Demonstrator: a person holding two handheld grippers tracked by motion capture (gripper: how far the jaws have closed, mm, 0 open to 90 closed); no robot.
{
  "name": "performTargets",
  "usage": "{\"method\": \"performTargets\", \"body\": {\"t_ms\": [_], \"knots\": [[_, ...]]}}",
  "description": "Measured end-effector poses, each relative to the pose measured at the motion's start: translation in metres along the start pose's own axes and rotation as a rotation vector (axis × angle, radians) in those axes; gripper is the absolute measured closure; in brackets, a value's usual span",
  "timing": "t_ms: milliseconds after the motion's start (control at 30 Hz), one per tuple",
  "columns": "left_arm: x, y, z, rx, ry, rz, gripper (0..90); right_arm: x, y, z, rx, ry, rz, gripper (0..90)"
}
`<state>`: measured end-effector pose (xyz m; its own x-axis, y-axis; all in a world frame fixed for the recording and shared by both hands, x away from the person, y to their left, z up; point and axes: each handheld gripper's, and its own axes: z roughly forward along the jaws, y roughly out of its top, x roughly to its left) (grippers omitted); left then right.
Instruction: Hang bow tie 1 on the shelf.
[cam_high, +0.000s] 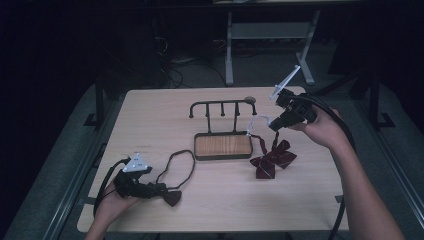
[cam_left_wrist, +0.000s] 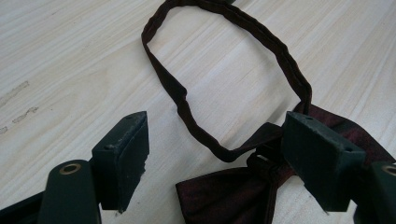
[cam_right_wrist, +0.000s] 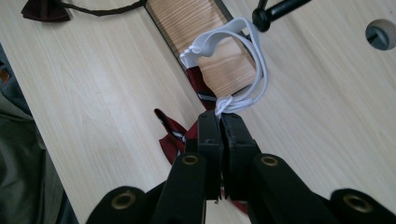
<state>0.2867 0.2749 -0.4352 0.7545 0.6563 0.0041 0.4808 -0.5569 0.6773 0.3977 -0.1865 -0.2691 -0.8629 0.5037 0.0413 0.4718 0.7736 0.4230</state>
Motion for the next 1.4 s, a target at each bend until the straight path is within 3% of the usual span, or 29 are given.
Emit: {"method": "performTargets", "body": {"t_ms": [333,933,1400], "knots": [[0.000,0.000,0.000,-0.001,-0.002,-0.006,24.0,0.006,0.013,-0.009,0.006,-0.015,-0.025,87.2],[-0.001,0.000,0.000,0.000,-0.003,-0.003,24.0,0.011,0.015,-0.013,-0.001,-0.023,-0.035,87.2],[-0.001,0.000,0.000,0.002,-0.006,0.000,24.0,-0.009,0.022,-0.013,-0.007,-0.037,0.024,87.1]]}}
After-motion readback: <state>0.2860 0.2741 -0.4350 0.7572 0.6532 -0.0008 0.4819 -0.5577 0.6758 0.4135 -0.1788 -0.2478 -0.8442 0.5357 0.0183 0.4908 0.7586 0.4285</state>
